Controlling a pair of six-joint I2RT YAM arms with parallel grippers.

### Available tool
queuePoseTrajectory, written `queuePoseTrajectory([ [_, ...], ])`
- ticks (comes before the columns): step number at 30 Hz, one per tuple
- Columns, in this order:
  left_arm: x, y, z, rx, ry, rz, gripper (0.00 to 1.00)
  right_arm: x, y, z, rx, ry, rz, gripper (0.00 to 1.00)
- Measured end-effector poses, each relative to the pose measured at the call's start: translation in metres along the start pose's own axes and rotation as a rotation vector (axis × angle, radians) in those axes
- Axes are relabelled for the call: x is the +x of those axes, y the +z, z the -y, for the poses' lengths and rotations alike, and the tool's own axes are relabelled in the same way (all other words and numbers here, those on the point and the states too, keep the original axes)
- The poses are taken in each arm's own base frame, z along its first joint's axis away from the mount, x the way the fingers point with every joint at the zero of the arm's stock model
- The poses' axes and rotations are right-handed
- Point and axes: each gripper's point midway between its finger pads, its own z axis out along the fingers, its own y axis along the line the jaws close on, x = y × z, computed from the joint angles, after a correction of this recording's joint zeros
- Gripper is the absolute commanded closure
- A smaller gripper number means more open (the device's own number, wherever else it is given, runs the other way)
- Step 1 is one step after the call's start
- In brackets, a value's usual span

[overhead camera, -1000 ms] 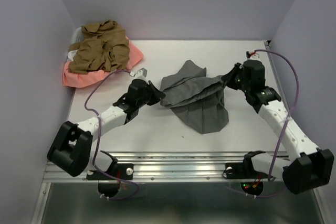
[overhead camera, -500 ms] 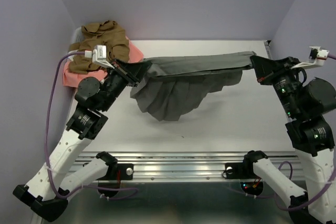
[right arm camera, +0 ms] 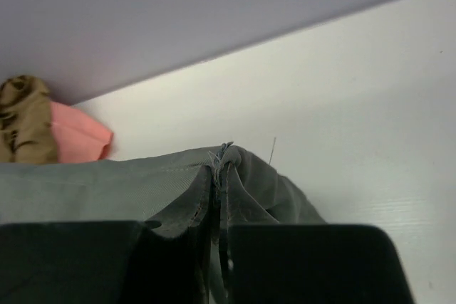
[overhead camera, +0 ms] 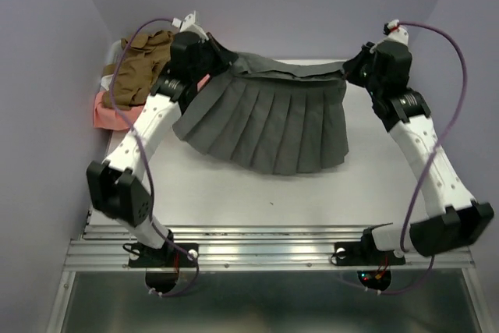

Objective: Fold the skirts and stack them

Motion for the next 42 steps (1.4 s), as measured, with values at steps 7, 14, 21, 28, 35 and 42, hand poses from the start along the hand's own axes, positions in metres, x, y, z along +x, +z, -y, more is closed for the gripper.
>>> queuePoseTrajectory([
  [7, -0.042, 0.101, 0.022, 0.105, 0.081, -0.085, 1.00, -0.040, 0.087, 0.023, 0.059, -0.022, -0.001, 0.99],
  [14, -0.041, 0.073, 0.032, 0.156, 0.117, -0.093, 1.00, -0.076, 0.035, 0.014, -0.007, -0.003, 0.130, 0.99],
  [21, 0.095, 0.037, -0.063, 0.080, 0.077, -0.331, 0.91, 0.105, 0.005, 0.092, 0.147, 0.132, -0.172, 0.87],
  [28, 0.288, -0.043, -0.194, -0.229, -0.090, -0.771, 0.01, 0.234, -0.080, 0.157, 0.362, 0.189, -0.484, 0.00],
  [35, 0.209, -0.055, -0.125, -0.155, 0.072, -0.500, 0.01, 0.178, -0.097, 0.141, 0.316, 0.172, -0.348, 0.00],
  [42, 0.198, -0.048, -0.089, -0.087, 0.112, -0.453, 0.01, 0.175, -0.080, 0.122, 0.216, 0.186, -0.346, 0.00],
])
